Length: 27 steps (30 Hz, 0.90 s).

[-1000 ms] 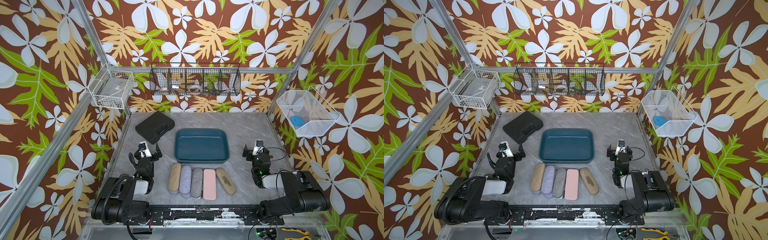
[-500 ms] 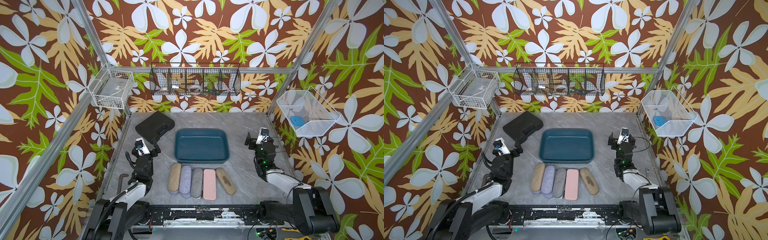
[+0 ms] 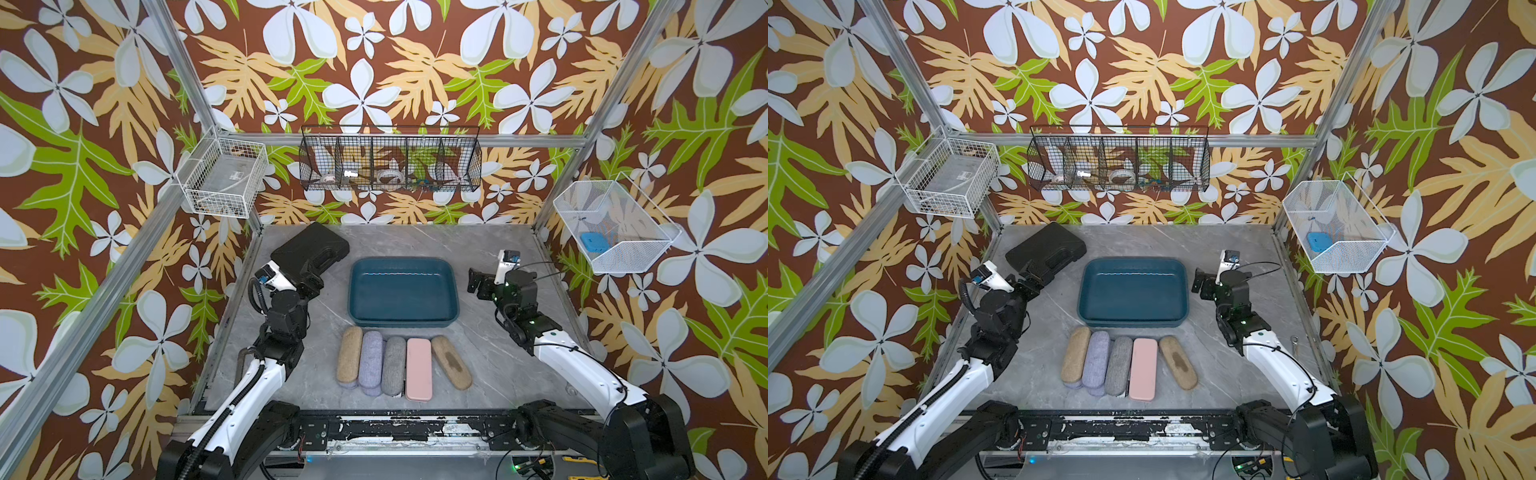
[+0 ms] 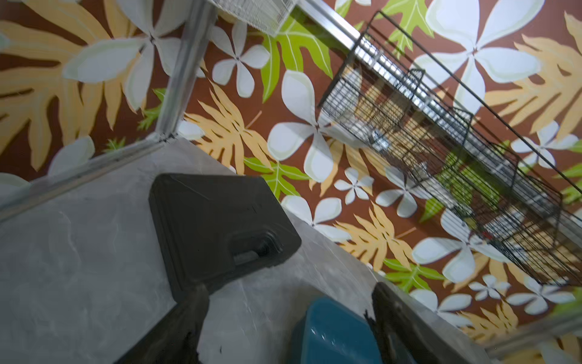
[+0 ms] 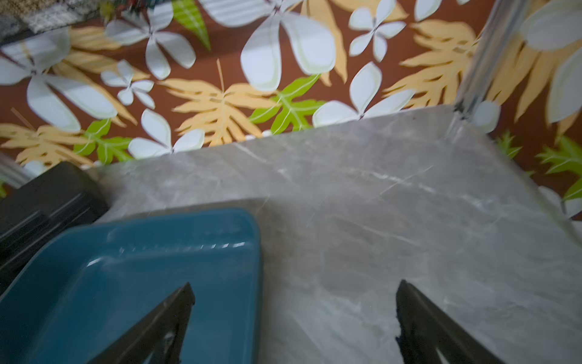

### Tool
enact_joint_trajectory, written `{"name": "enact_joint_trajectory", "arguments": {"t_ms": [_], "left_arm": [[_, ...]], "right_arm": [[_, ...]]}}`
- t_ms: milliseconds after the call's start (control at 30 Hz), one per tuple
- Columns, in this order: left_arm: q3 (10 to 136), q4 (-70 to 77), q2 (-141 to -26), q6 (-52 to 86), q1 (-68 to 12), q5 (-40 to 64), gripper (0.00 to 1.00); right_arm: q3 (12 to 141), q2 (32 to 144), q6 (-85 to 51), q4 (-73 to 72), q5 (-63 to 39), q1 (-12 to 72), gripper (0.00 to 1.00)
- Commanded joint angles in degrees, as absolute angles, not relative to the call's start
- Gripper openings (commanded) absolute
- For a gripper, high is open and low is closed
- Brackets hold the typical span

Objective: Put the glasses cases into the storage boxes
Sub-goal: Pick up the glasses case at the center of the board.

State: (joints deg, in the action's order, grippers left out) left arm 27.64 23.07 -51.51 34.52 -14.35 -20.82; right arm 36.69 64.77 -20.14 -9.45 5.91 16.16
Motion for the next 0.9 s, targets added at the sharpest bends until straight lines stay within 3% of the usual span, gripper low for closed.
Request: {"name": "enact_joint_trajectory", "arguments": {"t_ms": [0,133,467,867], "left_arm": [[27.75,16.61,-49.98,36.87,-18.82,-18.48,0.8],[28.39,13.78,-49.35,35.41,-22.39,-19.54,0.81],[29.91,17.92,-52.34,31.99,-22.41,-18.27,0.82],[30.15,19.78,-54.89,31.46,-22.4,-17.93,0.82]], "right_arm": [[35.0,63.44,-21.84,-0.75,1.19,20.62,1.0],[32.84,62.48,-21.66,4.05,-0.42,26.08,1.0],[27.32,57.82,-22.67,10.18,-0.3,35.44,0.96],[20.63,52.62,-29.14,13.58,-2.6,36.86,0.96]]}}
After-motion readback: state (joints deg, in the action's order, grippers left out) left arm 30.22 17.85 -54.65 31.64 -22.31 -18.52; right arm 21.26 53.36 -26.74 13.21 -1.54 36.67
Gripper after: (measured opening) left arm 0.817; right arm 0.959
